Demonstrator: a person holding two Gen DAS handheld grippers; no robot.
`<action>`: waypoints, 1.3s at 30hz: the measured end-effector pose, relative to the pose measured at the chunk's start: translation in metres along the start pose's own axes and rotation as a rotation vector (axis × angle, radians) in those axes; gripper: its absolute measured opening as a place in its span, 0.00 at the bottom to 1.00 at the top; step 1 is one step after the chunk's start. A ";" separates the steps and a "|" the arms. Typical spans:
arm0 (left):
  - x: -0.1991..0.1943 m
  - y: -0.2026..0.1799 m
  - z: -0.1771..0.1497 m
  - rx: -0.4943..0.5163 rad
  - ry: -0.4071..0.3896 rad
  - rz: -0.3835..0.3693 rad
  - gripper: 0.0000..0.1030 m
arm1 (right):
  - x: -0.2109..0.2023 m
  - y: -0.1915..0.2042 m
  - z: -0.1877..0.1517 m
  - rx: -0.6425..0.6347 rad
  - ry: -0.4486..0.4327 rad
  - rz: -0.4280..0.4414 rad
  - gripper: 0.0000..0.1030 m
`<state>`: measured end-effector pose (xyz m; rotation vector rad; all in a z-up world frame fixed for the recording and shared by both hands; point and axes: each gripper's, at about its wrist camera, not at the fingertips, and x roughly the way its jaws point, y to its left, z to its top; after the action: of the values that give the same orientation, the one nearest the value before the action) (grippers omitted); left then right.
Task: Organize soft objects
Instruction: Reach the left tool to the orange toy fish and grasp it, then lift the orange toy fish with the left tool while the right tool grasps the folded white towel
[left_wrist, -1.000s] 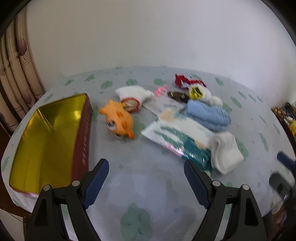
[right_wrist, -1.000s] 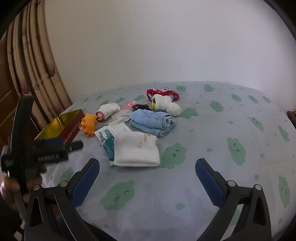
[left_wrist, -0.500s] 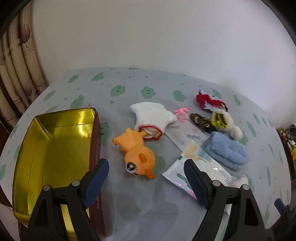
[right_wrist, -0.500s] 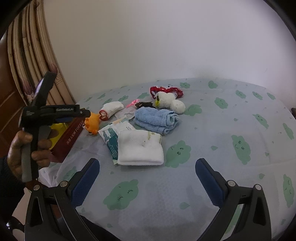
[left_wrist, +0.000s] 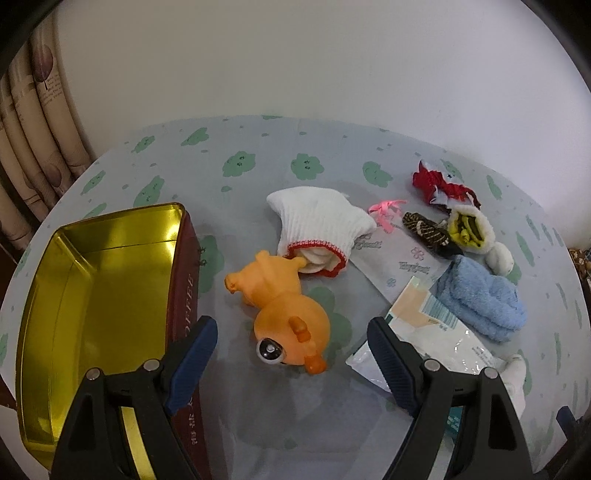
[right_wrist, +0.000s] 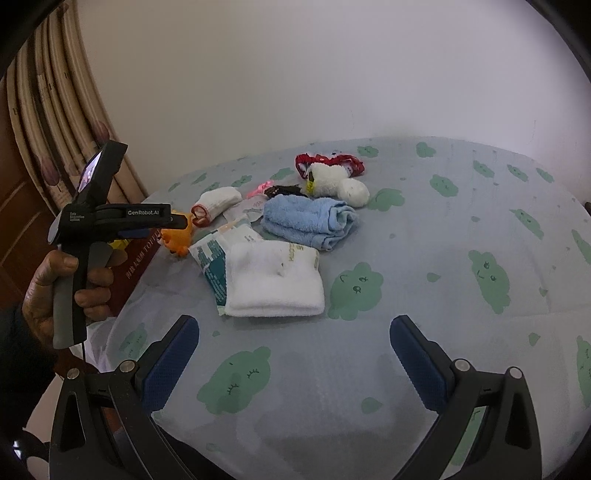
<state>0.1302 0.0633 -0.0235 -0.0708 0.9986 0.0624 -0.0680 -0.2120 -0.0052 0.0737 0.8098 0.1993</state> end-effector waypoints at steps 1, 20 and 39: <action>0.002 0.000 0.000 -0.002 0.004 0.000 0.83 | 0.001 0.000 0.000 -0.001 0.004 -0.002 1.00; 0.015 0.005 -0.004 0.030 0.000 -0.047 0.42 | 0.035 0.001 0.016 -0.063 0.101 -0.026 1.00; -0.058 -0.015 -0.006 0.102 -0.159 -0.102 0.42 | 0.090 0.015 0.038 -0.198 0.245 0.042 1.00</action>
<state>0.0954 0.0464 0.0230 -0.0227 0.8368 -0.0756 0.0174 -0.1781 -0.0411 -0.1223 1.0289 0.3311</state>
